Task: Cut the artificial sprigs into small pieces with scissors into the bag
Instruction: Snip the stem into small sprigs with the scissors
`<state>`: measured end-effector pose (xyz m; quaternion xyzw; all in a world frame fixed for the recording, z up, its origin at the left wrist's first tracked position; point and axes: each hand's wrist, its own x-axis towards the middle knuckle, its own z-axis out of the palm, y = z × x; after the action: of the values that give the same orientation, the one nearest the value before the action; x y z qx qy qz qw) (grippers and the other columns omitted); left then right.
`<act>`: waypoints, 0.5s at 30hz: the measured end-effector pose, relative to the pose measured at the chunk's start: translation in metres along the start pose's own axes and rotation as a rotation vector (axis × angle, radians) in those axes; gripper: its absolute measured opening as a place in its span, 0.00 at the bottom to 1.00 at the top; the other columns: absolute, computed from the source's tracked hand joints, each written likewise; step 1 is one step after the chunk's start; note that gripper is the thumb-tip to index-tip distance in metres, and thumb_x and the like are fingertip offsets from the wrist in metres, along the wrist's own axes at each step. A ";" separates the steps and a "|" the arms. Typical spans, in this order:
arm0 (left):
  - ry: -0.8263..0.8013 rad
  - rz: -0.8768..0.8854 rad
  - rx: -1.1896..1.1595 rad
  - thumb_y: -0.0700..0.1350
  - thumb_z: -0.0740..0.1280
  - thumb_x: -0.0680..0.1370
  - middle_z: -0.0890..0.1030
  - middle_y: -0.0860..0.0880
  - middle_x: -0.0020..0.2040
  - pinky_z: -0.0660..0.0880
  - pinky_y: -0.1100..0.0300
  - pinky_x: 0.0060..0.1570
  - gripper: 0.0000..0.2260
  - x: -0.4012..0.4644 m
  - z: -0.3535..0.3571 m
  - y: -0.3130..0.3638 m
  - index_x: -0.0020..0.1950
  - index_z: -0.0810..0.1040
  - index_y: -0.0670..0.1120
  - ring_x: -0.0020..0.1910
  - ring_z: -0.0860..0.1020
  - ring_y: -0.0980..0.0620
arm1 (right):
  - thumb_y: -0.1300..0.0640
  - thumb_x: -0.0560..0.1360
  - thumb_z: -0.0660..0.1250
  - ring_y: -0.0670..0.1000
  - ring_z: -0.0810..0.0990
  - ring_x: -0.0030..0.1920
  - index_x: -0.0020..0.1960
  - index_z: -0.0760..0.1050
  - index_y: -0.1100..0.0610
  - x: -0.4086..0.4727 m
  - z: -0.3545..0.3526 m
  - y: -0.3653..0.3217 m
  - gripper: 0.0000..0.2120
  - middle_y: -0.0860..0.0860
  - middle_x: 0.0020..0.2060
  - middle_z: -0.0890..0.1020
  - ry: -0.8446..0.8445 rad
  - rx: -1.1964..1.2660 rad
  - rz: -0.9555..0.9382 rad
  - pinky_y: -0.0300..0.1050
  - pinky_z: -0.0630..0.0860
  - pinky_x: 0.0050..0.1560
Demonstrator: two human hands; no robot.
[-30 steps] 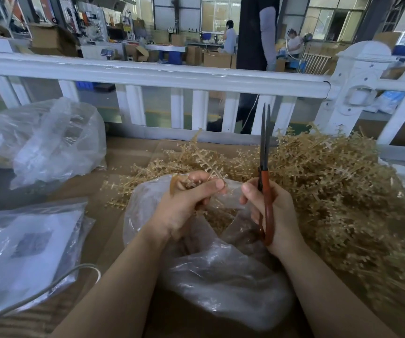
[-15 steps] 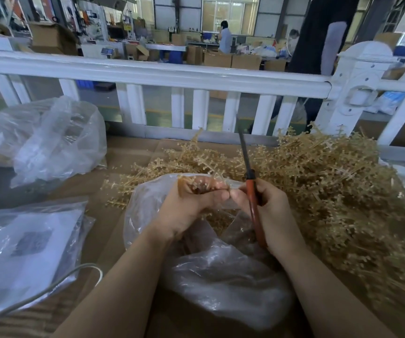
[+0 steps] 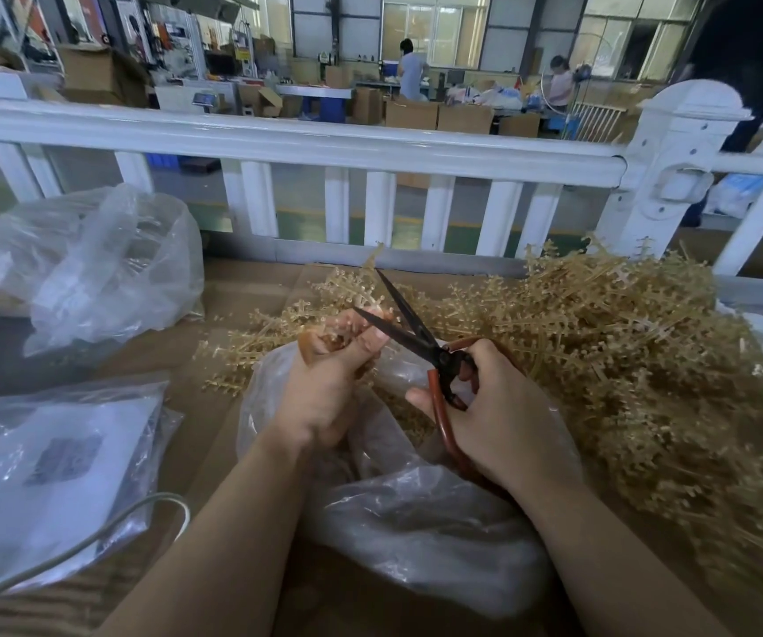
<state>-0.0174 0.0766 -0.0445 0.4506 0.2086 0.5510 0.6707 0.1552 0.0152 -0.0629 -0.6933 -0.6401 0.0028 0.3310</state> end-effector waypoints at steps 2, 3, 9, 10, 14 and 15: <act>-0.007 0.002 0.008 0.36 0.69 0.70 0.82 0.50 0.31 0.77 0.64 0.31 0.09 0.000 0.000 0.000 0.32 0.83 0.46 0.31 0.81 0.55 | 0.20 0.65 0.61 0.42 0.78 0.41 0.47 0.67 0.45 0.000 0.001 0.001 0.29 0.41 0.41 0.76 0.008 -0.002 -0.007 0.38 0.72 0.35; -0.007 -0.005 0.014 0.36 0.69 0.70 0.82 0.50 0.31 0.77 0.63 0.31 0.09 0.000 -0.001 -0.001 0.33 0.84 0.46 0.31 0.81 0.55 | 0.20 0.65 0.61 0.42 0.78 0.41 0.48 0.67 0.45 0.000 0.002 0.002 0.29 0.41 0.41 0.77 0.010 -0.005 -0.014 0.36 0.72 0.35; -0.013 -0.029 0.060 0.38 0.71 0.70 0.84 0.46 0.37 0.80 0.61 0.37 0.04 0.000 -0.003 -0.001 0.36 0.85 0.45 0.37 0.83 0.51 | 0.15 0.62 0.55 0.39 0.78 0.39 0.47 0.67 0.44 0.000 0.004 0.004 0.34 0.39 0.39 0.78 0.021 0.003 0.007 0.38 0.75 0.34; -0.023 -0.025 0.070 0.38 0.71 0.70 0.84 0.46 0.37 0.80 0.61 0.39 0.04 0.000 -0.003 -0.001 0.36 0.85 0.45 0.38 0.83 0.51 | 0.14 0.61 0.53 0.39 0.78 0.39 0.48 0.67 0.44 0.000 0.004 0.004 0.36 0.38 0.39 0.78 0.026 0.010 0.012 0.41 0.77 0.35; -0.069 -0.005 0.077 0.39 0.71 0.71 0.85 0.46 0.39 0.81 0.59 0.43 0.05 0.001 -0.004 -0.001 0.37 0.85 0.47 0.41 0.83 0.50 | 0.12 0.59 0.50 0.40 0.80 0.39 0.48 0.68 0.43 -0.001 0.006 0.005 0.38 0.38 0.39 0.79 0.051 0.029 0.022 0.46 0.81 0.37; -0.067 -0.007 0.075 0.39 0.72 0.71 0.84 0.46 0.39 0.81 0.58 0.44 0.04 0.001 -0.004 -0.001 0.37 0.85 0.46 0.40 0.83 0.49 | 0.12 0.60 0.50 0.39 0.80 0.38 0.48 0.67 0.43 -0.001 0.007 0.005 0.37 0.38 0.38 0.79 0.058 0.027 0.019 0.45 0.80 0.36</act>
<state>-0.0195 0.0794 -0.0472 0.4929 0.2081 0.5248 0.6620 0.1570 0.0178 -0.0710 -0.6945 -0.6235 -0.0056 0.3589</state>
